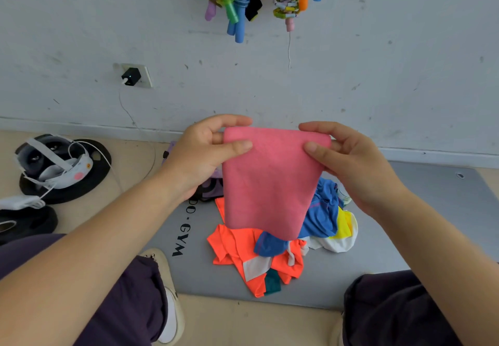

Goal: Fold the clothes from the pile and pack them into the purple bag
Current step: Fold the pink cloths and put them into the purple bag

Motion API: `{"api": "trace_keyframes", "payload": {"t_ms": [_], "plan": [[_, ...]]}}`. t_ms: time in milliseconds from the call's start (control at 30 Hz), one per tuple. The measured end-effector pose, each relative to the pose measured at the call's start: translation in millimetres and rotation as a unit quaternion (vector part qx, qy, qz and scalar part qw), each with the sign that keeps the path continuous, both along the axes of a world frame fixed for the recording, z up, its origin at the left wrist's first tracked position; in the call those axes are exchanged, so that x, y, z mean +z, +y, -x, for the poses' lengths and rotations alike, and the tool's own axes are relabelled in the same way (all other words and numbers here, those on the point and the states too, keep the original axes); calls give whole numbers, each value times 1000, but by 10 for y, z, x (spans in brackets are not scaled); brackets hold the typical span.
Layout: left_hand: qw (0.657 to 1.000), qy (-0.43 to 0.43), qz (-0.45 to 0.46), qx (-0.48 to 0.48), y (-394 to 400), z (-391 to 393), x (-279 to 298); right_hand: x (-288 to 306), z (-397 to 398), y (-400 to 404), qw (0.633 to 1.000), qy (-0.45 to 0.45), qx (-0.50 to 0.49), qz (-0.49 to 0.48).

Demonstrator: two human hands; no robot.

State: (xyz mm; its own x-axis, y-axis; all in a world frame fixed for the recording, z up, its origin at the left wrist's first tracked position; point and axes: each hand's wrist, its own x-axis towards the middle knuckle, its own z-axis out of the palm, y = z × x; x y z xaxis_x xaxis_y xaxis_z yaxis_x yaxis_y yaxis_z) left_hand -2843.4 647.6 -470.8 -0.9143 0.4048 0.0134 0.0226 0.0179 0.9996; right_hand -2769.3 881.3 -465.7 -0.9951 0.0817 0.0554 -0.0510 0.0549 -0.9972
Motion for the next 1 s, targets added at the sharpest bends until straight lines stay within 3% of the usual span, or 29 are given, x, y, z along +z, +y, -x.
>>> {"api": "trace_keyframes", "payload": {"t_ms": [100,267,433,533,633,700,767,833,933,1000], "plan": [[998,44,49,10,10,-11,-23,-4,6,14,998,-12,-16,-59],[988,67,123,60,50,-17,-59,-3,10,4,961,8,-46,-271],[977,101,177,68,8,8,-60,-18,14,25,931,34,-59,-360],[979,85,184,19,-45,40,-34,-5,23,41,947,3,-42,-318],[994,-30,84,-57,-44,24,8,0,13,49,981,-42,-13,-186],[997,-64,28,-31,-8,-2,35,7,-3,4,993,-52,-15,-108],[993,-112,-31,-19,14,0,43,27,0,-44,996,-51,-37,-70],[978,-179,-77,-68,-9,6,53,32,13,-54,996,-46,-60,-50],[958,-211,-54,-188,-34,-26,15,49,9,-41,993,-61,-96,12],[957,-204,-29,-206,4,-65,-33,53,9,-32,989,-79,-112,52]]}}
